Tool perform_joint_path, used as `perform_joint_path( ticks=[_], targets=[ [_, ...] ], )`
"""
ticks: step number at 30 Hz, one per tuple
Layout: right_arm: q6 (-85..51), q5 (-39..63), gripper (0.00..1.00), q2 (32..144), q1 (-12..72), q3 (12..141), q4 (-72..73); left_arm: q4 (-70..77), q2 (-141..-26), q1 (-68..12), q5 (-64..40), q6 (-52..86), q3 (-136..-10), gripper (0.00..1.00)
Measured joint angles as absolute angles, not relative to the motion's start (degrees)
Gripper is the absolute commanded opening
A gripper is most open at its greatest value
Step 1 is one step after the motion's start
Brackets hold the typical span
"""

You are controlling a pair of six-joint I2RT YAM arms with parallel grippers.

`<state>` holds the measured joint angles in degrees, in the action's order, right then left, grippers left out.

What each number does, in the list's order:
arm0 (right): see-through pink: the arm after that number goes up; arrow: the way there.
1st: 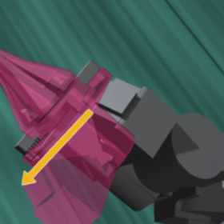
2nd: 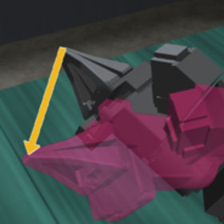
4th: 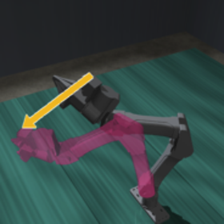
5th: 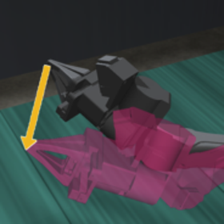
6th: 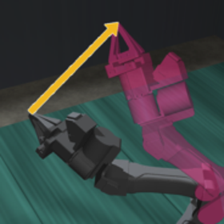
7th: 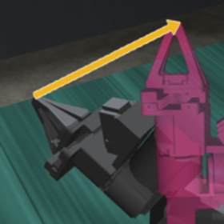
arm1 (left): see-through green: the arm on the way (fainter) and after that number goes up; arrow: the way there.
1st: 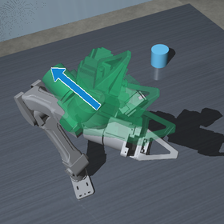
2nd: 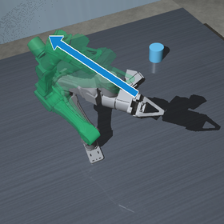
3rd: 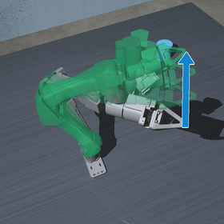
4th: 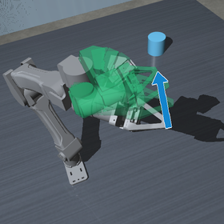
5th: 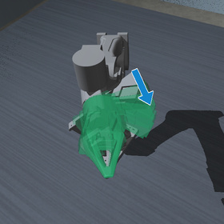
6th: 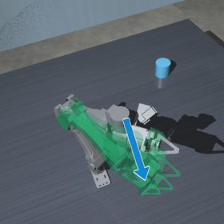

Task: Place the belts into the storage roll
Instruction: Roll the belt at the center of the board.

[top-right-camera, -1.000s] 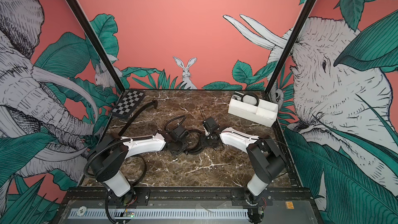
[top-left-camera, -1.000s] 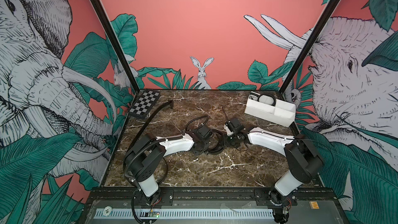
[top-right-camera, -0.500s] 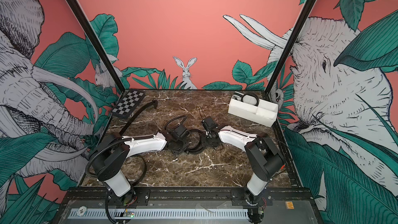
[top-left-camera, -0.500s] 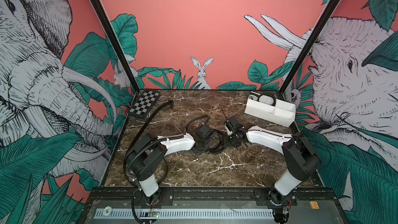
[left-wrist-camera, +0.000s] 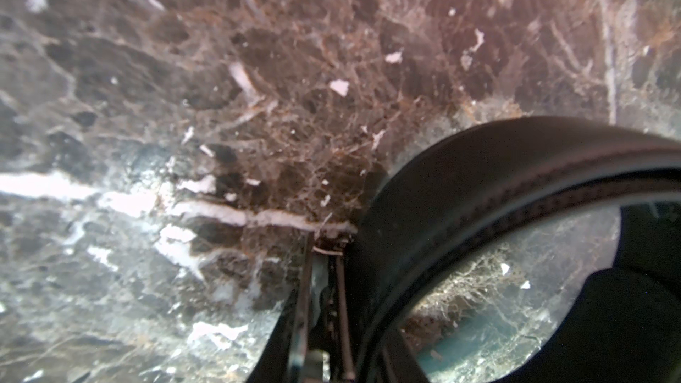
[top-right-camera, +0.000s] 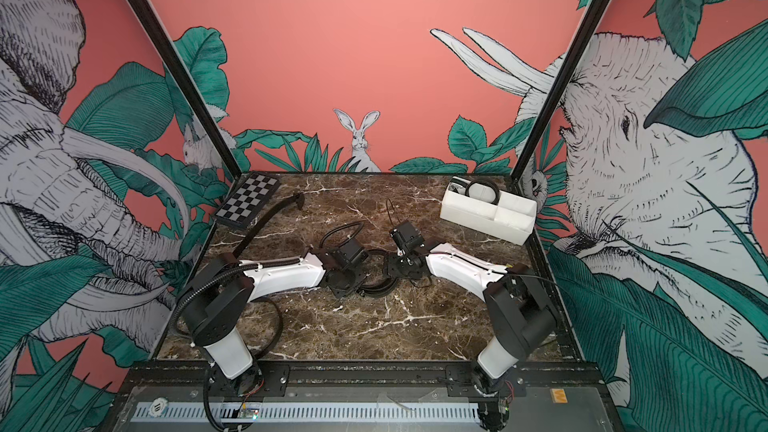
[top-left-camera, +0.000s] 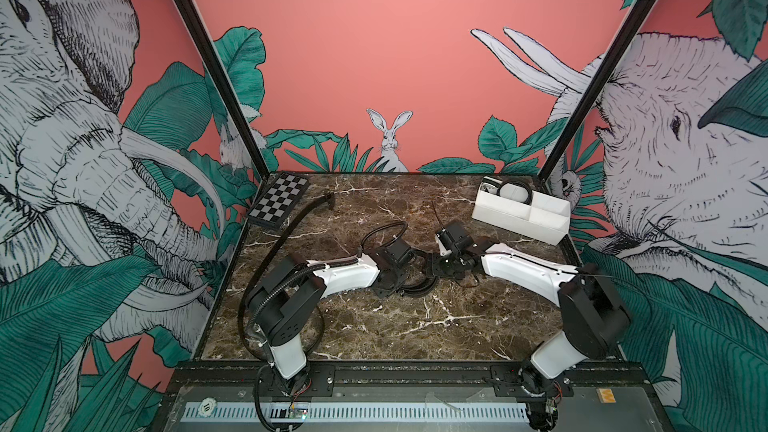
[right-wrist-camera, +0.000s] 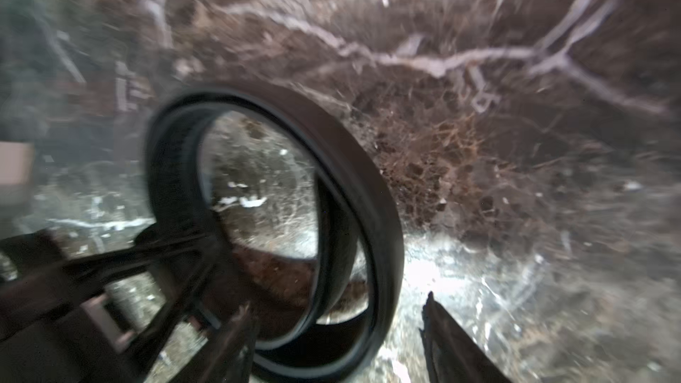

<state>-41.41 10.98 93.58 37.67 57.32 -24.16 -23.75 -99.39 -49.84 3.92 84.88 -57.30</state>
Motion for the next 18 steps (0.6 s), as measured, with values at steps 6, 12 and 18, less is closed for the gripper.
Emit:
perform_joint_path(
  ticks=[6,12,18],
  targets=[
    [-42.2,11.6,0.34,98.0,38.1,56.6,-21.5,-23.6,-99.4,-50.1,3.6,85.5,-57.3,0.00],
    [-39.3,11.2,0.17,102.8,37.8,61.8,-23.4,-22.5,-98.8,-50.1,2.3,85.8,-56.5,0.41],
    [-31.1,11.9,0.14,106.6,35.6,67.6,-29.7,-21.1,-94.8,-50.0,-1.8,84.1,-53.2,0.73]
  ],
)
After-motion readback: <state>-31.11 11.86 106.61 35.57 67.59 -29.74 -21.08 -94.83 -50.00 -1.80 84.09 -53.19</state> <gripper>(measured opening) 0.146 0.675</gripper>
